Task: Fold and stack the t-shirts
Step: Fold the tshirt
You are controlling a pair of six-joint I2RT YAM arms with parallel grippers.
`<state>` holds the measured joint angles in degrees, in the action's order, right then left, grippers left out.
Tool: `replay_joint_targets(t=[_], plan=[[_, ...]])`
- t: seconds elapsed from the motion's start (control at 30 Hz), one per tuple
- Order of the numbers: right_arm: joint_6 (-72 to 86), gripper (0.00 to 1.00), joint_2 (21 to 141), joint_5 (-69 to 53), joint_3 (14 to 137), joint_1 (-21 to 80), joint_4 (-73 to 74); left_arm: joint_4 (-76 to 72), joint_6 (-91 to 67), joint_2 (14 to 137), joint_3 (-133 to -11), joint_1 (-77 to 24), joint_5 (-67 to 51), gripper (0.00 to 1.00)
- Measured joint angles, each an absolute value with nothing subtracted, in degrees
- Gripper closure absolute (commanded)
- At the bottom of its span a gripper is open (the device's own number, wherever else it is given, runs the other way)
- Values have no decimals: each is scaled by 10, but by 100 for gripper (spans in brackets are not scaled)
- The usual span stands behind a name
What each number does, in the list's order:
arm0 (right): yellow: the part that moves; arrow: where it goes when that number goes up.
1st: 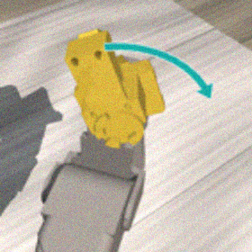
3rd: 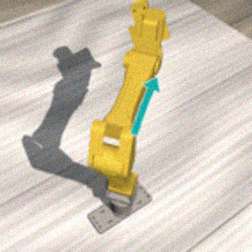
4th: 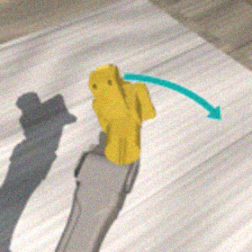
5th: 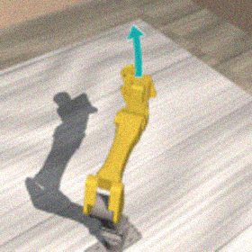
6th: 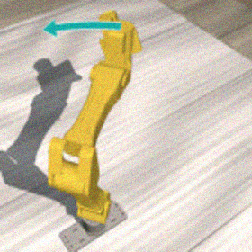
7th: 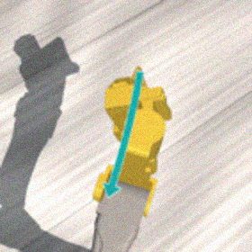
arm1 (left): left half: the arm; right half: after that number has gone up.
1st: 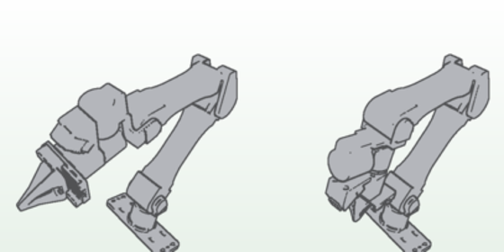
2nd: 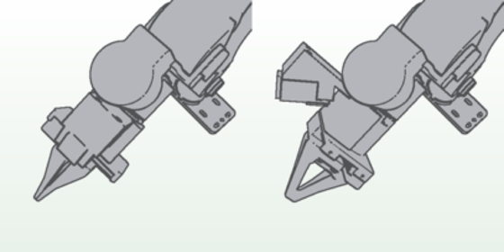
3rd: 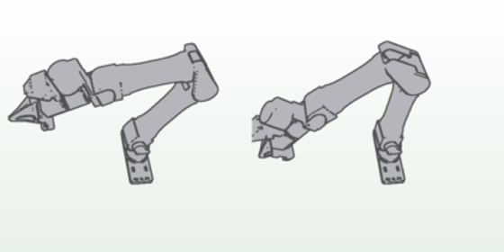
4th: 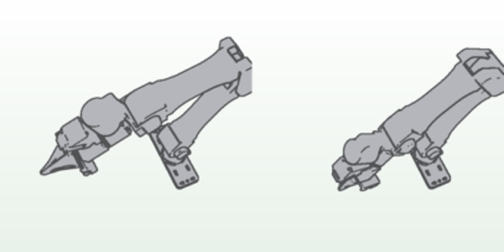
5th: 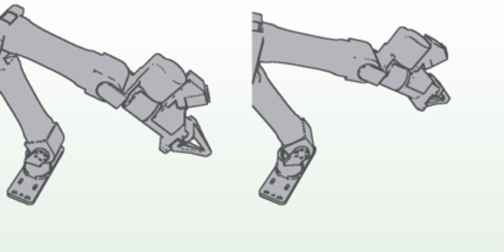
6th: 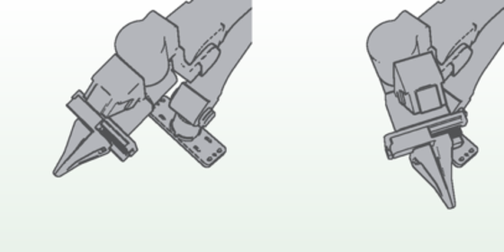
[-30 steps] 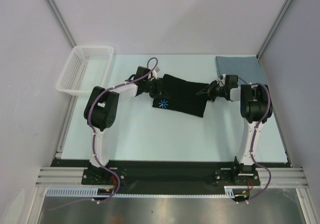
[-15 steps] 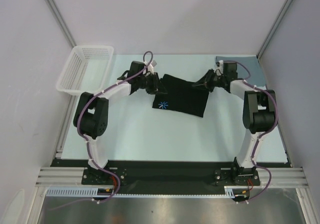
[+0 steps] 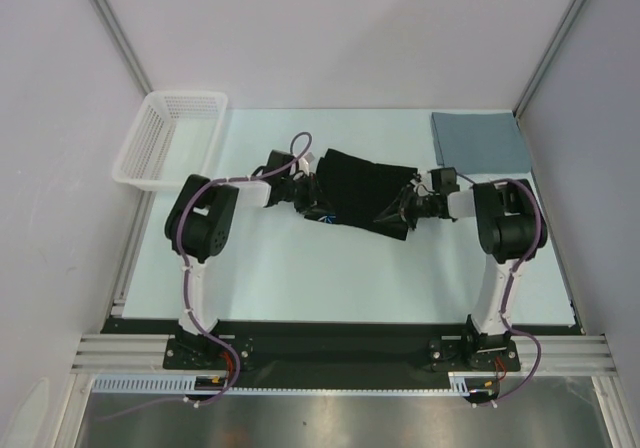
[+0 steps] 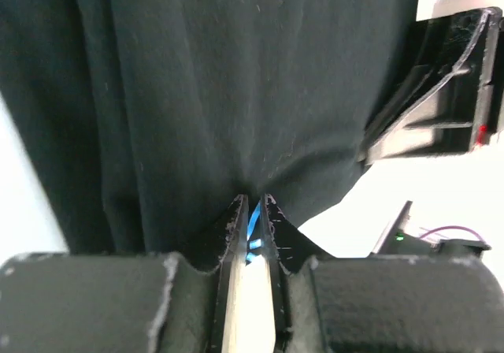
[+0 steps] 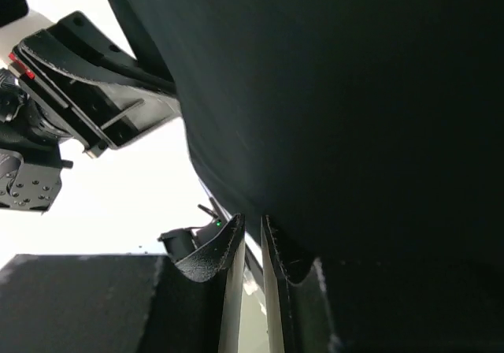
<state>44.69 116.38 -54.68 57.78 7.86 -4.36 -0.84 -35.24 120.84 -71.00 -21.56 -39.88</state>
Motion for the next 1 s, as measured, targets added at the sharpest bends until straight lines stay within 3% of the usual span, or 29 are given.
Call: replay_joint_targets(t=[0.17,0.23,0.43,0.7,0.93,1.0], plan=[[403,79,1083,-540,518,18,17,22,-305,1155,-672,-216,-375,77],[386,79,1048,-532,527,5,57,53,-292,1123,-663,-216,-367,72],[371,79,1012,-529,597,25,93,62,-304,1061,-677,-224,-367,71],[406,80,1081,-517,583,76,34,-44,-391,1167,-747,-273,-412,76],[376,80,1086,-510,501,-3,47,-55,-392,1209,-689,-298,-417,78],[362,79,1081,-517,496,-30,66,-32,-371,1209,-682,-294,-422,75]])
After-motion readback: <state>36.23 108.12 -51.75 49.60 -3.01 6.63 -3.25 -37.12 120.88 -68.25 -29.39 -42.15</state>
